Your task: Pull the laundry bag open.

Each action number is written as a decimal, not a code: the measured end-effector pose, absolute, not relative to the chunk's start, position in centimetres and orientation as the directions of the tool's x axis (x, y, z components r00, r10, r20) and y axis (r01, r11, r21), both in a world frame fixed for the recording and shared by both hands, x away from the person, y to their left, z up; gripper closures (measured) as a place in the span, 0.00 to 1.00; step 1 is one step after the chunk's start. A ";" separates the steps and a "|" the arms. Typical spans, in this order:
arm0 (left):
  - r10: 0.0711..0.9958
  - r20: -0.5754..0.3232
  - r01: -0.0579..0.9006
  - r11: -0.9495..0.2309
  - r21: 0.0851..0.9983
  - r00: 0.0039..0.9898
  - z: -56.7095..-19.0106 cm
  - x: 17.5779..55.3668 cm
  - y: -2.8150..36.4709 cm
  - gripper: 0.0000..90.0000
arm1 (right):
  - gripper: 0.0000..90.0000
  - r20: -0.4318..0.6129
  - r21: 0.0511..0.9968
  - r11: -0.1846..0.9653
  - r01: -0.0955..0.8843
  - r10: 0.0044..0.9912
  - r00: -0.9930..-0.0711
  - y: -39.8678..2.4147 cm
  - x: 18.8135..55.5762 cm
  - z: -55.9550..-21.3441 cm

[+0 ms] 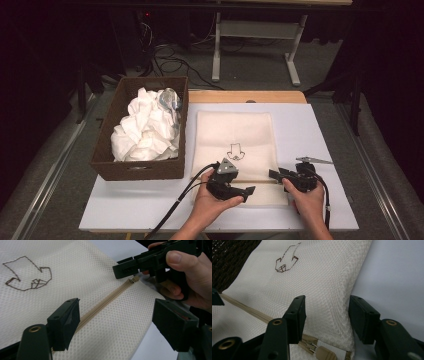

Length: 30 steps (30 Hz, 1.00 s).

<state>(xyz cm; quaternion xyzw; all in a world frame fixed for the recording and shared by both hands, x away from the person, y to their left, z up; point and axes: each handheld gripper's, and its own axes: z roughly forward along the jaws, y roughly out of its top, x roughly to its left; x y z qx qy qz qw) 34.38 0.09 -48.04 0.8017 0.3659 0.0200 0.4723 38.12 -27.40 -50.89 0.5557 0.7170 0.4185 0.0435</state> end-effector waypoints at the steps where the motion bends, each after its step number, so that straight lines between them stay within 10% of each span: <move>1: 0.604 -0.315 0.570 -0.289 0.769 0.732 -48.1 34.5 -0.2 0.29 | 0.57 0.417 0.639 0.024 0.769 0.829 -0.373 -27.5 38.1 -50.9; 19: 0.530 -0.344 0.580 -0.381 0.720 0.775 -49.9 35.8 -5.6 0.70 | 0.97 0.459 0.653 -0.017 0.757 0.804 -0.379 -27.3 37.2 -50.9; 30: 0.530 -0.375 0.611 -0.388 0.690 0.760 -51.1 36.2 -6.6 0.56 | 0.97 0.608 0.654 -0.107 0.749 0.663 -0.437 -27.1 36.2 -49.7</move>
